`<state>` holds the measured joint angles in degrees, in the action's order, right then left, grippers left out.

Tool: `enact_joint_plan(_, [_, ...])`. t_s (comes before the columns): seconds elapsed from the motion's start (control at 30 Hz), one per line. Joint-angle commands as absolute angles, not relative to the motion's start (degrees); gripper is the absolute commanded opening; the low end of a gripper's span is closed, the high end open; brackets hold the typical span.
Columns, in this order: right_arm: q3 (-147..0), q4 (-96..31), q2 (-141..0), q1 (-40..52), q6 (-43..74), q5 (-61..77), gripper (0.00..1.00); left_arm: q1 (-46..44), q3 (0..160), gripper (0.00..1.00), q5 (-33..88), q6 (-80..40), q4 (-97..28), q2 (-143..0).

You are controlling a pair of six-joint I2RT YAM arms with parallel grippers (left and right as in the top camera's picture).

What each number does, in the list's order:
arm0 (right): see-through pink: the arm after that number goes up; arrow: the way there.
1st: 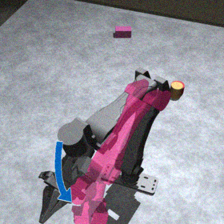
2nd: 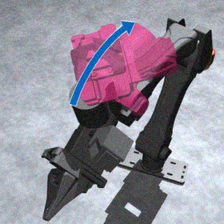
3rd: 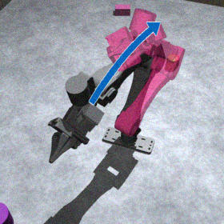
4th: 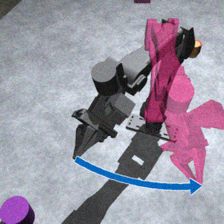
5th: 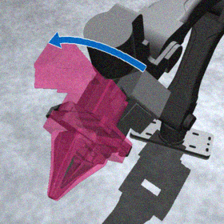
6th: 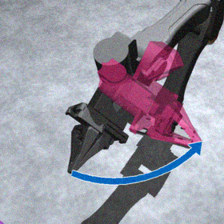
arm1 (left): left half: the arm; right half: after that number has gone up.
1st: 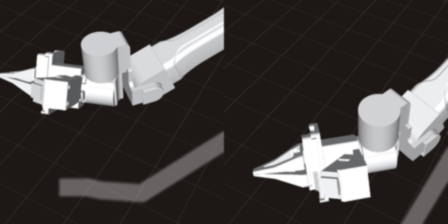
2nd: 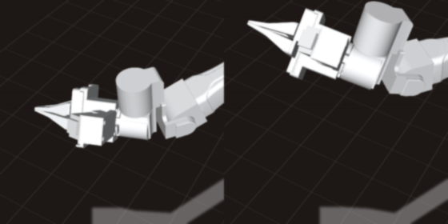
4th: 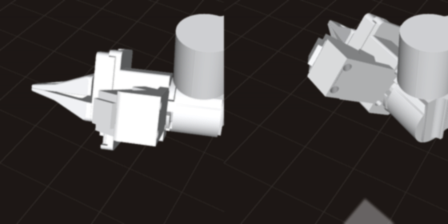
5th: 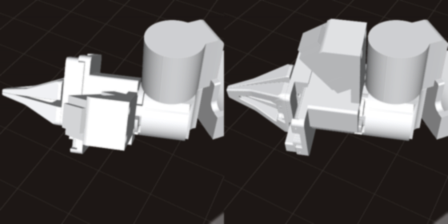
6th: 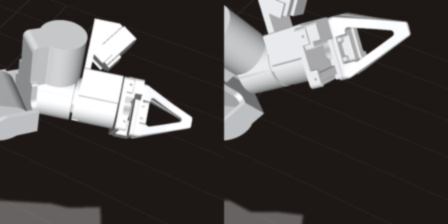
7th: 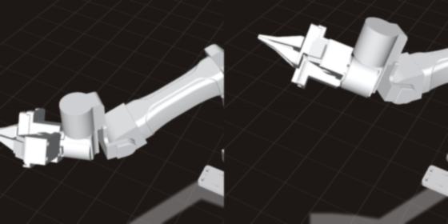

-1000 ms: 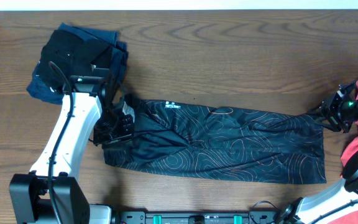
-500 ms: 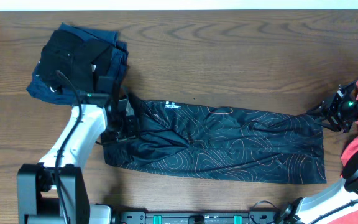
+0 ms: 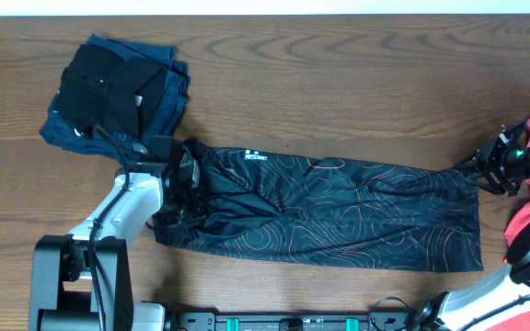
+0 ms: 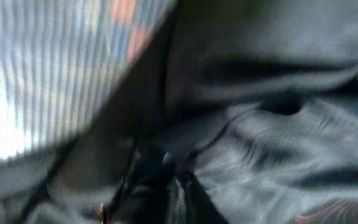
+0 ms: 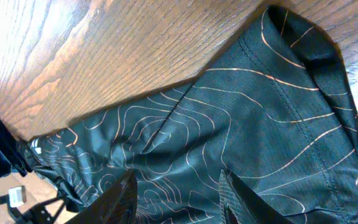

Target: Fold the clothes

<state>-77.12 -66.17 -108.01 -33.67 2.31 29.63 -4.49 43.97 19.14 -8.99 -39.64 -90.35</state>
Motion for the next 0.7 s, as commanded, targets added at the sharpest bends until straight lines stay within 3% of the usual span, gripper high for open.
enact_joint_plan(0.0, [-77.47,-66.17,-106.69,-33.34,1.41,30.20,0.41,-3.77,46.00,0.06,19.25,-8.88,-44.60,-90.54])
enact_joint_plan(0.23, [-77.47,-66.13,-106.69,-33.34,1.41,30.20,0.41,-2.26,53.60,0.06,19.25,-8.88,-56.49,-87.88])
enact_joint_plan(0.53, [-77.47,-65.73,-106.69,-33.34,1.41,30.17,0.41,-2.26,54.72,0.07,13.80,-8.82,-58.41,-84.66])
enact_joint_plan(0.6, [-77.47,-65.49,-106.69,-33.34,1.41,30.20,0.41,-2.33,54.17,0.27,13.85,-8.38,-54.52,-84.71])
enact_joint_plan(0.67, [-77.47,-65.28,-106.69,-33.34,1.43,30.20,0.42,-2.42,53.21,0.32,13.87,-7.40,-49.01,-84.95])
